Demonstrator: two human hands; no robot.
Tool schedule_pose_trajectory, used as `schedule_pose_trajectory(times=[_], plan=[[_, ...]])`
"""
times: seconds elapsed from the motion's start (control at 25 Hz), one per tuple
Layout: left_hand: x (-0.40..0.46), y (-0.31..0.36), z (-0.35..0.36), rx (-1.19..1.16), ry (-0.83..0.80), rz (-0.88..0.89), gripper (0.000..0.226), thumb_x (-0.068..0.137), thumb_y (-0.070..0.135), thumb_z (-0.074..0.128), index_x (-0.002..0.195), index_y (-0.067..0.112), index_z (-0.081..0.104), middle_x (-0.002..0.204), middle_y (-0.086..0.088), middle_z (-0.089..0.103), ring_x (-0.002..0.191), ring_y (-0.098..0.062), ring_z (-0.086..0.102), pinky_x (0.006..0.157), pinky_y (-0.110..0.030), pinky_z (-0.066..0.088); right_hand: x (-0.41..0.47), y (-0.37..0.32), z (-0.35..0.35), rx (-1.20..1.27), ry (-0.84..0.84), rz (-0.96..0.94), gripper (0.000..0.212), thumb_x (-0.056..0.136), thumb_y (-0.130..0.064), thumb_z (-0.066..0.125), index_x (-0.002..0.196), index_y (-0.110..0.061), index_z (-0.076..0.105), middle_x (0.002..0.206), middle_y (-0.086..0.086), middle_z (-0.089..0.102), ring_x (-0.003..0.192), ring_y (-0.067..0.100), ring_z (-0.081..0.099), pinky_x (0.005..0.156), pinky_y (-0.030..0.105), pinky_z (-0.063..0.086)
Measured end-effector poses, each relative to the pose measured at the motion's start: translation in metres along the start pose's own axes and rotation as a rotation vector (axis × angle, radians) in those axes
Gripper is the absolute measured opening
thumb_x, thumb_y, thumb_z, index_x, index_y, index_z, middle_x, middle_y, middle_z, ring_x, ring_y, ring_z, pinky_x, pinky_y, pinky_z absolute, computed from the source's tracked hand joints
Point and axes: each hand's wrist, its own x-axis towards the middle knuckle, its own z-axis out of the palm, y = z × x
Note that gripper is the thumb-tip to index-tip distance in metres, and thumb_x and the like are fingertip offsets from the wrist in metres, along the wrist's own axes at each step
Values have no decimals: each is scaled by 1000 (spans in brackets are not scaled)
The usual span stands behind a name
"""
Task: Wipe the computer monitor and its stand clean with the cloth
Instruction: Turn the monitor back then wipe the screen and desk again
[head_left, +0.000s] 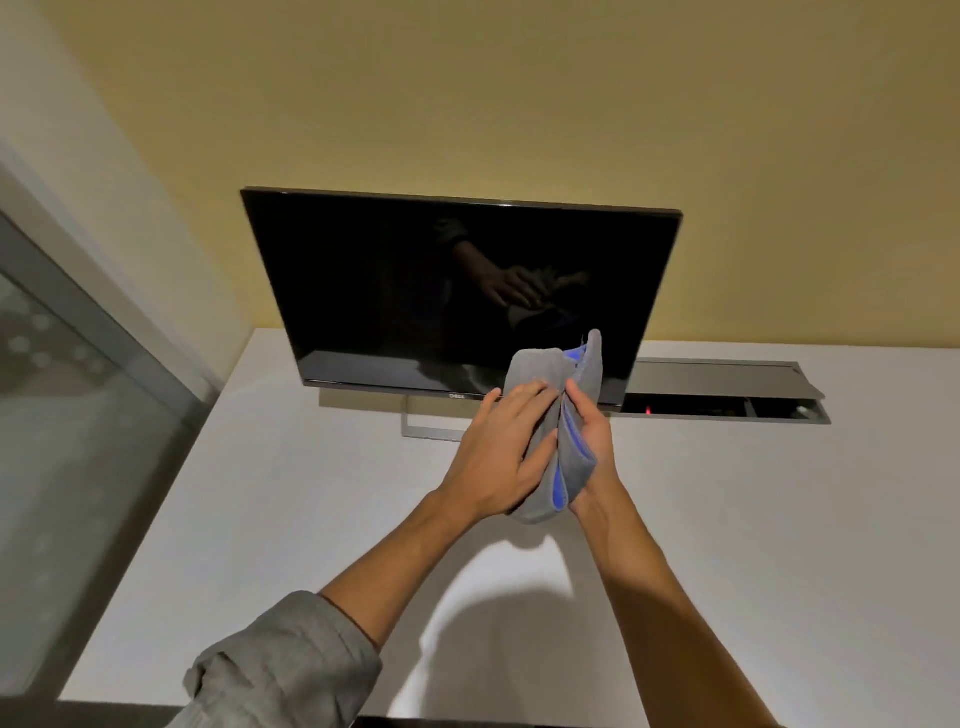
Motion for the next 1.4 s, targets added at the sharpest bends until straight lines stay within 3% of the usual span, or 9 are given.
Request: schedule_pose_trajectory(times=[0.08,0.2,0.36,0.44,0.56,0.72,0.88,1.2,1.4], plan=[[-14,-30,-29,-11,71,-35,40,99,33,54,135,19,48,133,1,56,117,-10,51,107,-32,39,13,22,21,-132,109,-36,48,95,-44,53,132,-13,55,111,15,67,102,30,66,74,40,58],[-34,-89,-64,86,134,-214,50,97,39,57,143,23,46,146,5,49,131,-12,46,105,-20,31,27,51,53,-398,196,-208,39,96,-37,56,132,-22,53,127,11,62,110,25,62,80,35,55],[-60,-169,-103,135,205,-494,56,96,39,58,146,24,41,153,2,41,138,-21,42,108,-29,30,66,78,109,-833,253,-422,41,99,-14,51,139,-24,45,135,-9,54,123,2,49,102,19,41],[-70,-200,-119,143,239,-610,59,95,42,57,148,25,37,155,1,38,140,-24,41,111,-36,33,89,82,136,-1051,555,-380,45,99,-9,44,144,-9,40,137,-6,49,128,-1,44,105,18,41],[-74,-237,-135,148,235,-702,73,94,43,59,154,22,23,161,0,27,145,-26,31,115,-39,29,82,116,155,-1417,193,-1131,50,92,-23,38,141,-16,49,143,6,46,129,16,46,100,24,48],[-68,-270,-138,139,130,-689,79,96,42,55,157,20,9,165,2,9,151,-23,13,119,-37,18,108,111,178,-1677,105,-1501,51,100,-17,20,135,-13,57,142,16,49,134,31,44,106,34,43],[-68,-286,-129,78,88,-546,71,97,30,55,156,16,17,164,0,13,151,-21,12,120,-32,15,145,116,183,-2235,-8,-1562,60,101,-14,7,139,-21,53,147,14,46,138,33,39,108,47,29],[-77,-304,-118,-16,277,-324,67,72,-7,57,138,-5,45,143,-22,48,136,-32,40,116,-15,20,173,172,136,-2529,-339,-1438,69,78,-5,67,142,-20,47,151,5,41,140,27,36,108,44,21],[-79,-312,-109,97,237,-344,63,78,-1,65,139,-5,48,148,-20,44,140,-37,38,113,-42,37,162,182,123,-2613,-554,-1268,55,76,-7,72,128,-19,61,140,4,53,132,29,46,99,39,27]])
